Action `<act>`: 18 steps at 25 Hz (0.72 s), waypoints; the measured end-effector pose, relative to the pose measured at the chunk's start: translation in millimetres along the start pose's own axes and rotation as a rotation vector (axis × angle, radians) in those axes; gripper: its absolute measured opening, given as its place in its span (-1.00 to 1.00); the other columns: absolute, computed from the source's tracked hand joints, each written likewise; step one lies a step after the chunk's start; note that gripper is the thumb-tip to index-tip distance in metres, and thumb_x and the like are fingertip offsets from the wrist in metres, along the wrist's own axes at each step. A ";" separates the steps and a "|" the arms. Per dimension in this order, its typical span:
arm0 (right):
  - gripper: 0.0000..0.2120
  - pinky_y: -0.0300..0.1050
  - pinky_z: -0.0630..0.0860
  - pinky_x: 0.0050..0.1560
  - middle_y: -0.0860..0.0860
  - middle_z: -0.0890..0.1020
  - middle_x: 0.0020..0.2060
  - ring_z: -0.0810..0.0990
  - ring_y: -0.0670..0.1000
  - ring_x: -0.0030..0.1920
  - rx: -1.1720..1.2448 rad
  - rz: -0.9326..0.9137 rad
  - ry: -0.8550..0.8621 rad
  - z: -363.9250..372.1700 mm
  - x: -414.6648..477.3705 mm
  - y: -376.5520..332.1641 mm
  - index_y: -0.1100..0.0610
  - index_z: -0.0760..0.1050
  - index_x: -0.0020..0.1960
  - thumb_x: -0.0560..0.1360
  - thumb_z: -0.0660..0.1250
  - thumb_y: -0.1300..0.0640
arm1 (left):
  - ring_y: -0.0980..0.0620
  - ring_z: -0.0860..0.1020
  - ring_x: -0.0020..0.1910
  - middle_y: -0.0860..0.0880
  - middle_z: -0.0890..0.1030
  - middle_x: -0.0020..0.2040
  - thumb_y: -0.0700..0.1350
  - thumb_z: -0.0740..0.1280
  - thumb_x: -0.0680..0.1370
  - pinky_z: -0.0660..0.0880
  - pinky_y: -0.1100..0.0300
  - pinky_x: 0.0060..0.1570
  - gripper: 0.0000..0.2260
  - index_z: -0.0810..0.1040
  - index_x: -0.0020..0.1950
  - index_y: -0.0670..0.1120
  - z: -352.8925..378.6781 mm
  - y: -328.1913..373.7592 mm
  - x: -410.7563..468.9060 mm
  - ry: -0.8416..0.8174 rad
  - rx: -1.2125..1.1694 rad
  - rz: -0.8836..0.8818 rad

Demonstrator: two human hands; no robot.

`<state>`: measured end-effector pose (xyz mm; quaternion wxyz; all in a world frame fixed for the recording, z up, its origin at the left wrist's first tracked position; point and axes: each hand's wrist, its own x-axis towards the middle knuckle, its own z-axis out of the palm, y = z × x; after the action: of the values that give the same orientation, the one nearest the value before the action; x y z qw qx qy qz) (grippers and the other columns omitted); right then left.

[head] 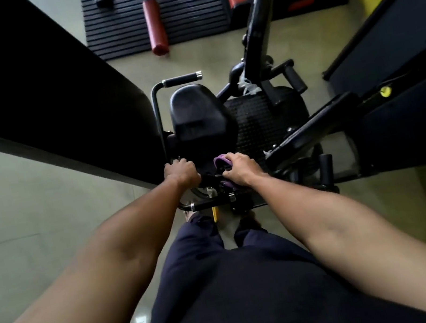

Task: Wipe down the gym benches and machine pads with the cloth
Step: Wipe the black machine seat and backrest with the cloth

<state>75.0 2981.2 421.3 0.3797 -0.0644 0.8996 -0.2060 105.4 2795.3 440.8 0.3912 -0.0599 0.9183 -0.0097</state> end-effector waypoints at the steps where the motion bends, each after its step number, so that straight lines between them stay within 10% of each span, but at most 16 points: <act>1: -0.54 0.00 0.50 0.20 0.04 0.54 0.30 0.57 0.18 0.25 0.006 0.022 0.012 1.2 -5.8 5.3 -0.14 0.45 0.39 0.50 0.40 -0.04 | -0.15 0.42 0.37 -0.12 0.50 0.36 0.05 0.19 0.61 0.40 -0.05 0.25 -0.62 0.53 0.35 -0.08 3.9 4.2 0.1 -0.003 -0.008 0.021; 18: -0.49 -0.06 0.47 0.24 0.05 0.53 0.35 0.53 0.14 0.30 0.622 0.701 0.464 124.1 -143.0 6.6 -0.13 0.45 0.43 0.49 0.40 0.04 | -0.18 0.46 0.38 -0.11 0.49 0.41 0.10 0.20 0.58 0.41 -0.06 0.31 -0.57 0.50 0.40 -0.03 44.1 41.7 -8.7 -0.102 0.377 0.709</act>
<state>263.9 2986.3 434.6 0.2175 0.4036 0.8239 -0.3331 138.9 2839.0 413.8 0.4195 0.3331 0.8435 -0.0396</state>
